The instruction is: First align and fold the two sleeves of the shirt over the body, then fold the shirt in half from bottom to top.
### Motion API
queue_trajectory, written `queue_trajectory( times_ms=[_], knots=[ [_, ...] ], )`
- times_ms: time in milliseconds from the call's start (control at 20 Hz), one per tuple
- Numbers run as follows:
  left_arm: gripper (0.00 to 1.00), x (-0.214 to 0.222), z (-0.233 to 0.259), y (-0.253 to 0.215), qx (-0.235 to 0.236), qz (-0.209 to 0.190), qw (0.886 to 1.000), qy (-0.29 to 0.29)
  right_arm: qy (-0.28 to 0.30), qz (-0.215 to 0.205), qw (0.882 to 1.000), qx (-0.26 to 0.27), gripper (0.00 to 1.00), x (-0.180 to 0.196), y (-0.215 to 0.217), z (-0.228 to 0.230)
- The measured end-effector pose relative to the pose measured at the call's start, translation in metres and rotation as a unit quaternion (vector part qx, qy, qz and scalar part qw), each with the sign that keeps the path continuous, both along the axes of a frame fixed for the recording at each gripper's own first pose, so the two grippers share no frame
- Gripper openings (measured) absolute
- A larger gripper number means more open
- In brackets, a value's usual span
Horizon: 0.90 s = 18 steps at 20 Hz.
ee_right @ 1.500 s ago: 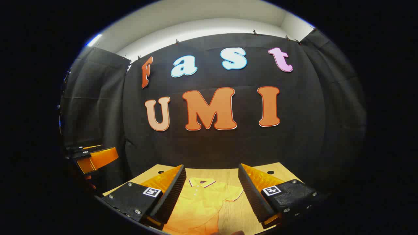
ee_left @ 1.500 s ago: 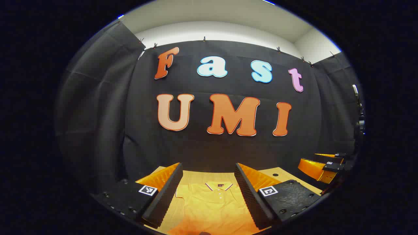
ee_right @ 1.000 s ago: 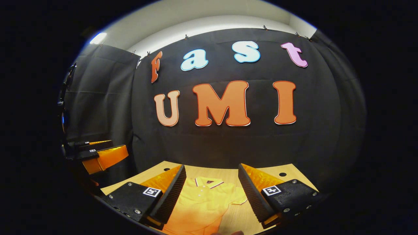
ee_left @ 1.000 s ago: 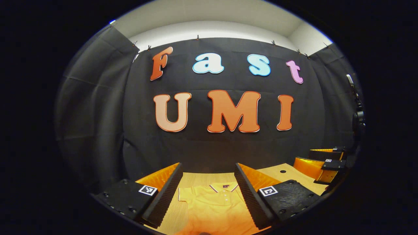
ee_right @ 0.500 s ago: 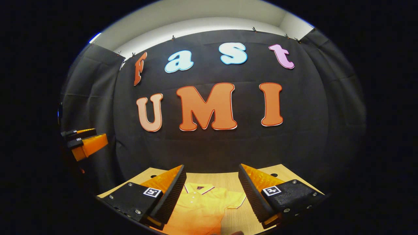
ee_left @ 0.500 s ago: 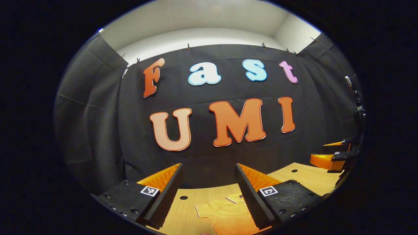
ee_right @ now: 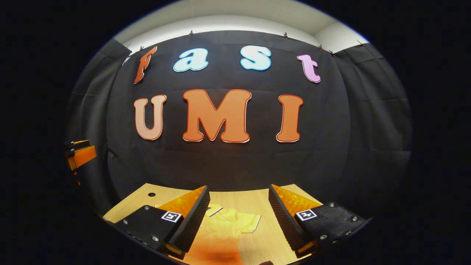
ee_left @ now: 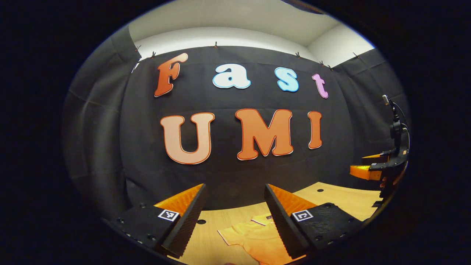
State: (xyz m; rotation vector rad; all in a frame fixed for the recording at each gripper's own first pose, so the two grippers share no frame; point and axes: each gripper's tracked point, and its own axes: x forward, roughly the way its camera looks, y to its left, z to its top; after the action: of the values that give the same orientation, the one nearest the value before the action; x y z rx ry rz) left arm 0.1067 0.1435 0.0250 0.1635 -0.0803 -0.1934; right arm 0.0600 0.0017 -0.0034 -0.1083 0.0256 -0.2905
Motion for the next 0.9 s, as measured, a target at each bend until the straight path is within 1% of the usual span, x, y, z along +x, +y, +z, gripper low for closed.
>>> queue_trajectory(
  times_ms=[100,150,250,300,400,450,550,650,750,900],
  knots=[
    [0.96,-0.004,-0.006,0.0,-0.007,-0.008,1.0,0.003,0.002,-0.016,1.0,-0.009,0.97,-0.004,0.001,0.001],
    [0.96,-0.006,-0.01,0.0,-0.007,-0.004,1.0,0.003,0.004,-0.032,0.999,-0.011,0.97,-0.006,-0.002,0.001],
    [0.96,-0.01,-0.02,0.001,-0.012,0.01,1.0,0.005,0.012,-0.041,0.999,-0.013,0.97,-0.004,-0.002,-0.003],
    [0.96,-0.013,-0.026,0.001,-0.014,0.023,1.0,0.007,0.019,-0.045,0.999,-0.013,0.97,-0.003,-0.006,-0.007],
    [0.96,-0.017,-0.028,-0.006,-0.007,0.032,0.999,-0.003,0.033,-0.04,0.999,-0.012,0.98,0.003,-0.008,-0.016],
    [0.96,-0.016,-0.026,-0.01,-0.012,0.037,0.999,-0.005,0.04,-0.033,0.999,-0.01,0.98,0.009,-0.01,-0.022],
    [0.96,-0.018,-0.031,-0.021,-0.028,0.047,0.999,0.005,0.063,-0.015,0.998,-0.006,0.98,0.024,-0.013,-0.036],
    [0.96,-0.016,-0.034,-0.023,-0.053,0.066,0.996,0.011,0.083,-0.004,0.997,-0.01,0.98,0.039,-0.021,-0.05],
    [0.96,-0.017,-0.042,-0.029,-0.072,0.078,0.994,0.022,0.109,0.011,0.994,0.0,0.99,0.054,-0.027,-0.067],
    [0.96,-0.011,-0.047,-0.032,-0.061,0.098,0.993,0.027,0.151,0.025,0.988,0.019,0.98,0.077,-0.036,-0.095]
  ],
)
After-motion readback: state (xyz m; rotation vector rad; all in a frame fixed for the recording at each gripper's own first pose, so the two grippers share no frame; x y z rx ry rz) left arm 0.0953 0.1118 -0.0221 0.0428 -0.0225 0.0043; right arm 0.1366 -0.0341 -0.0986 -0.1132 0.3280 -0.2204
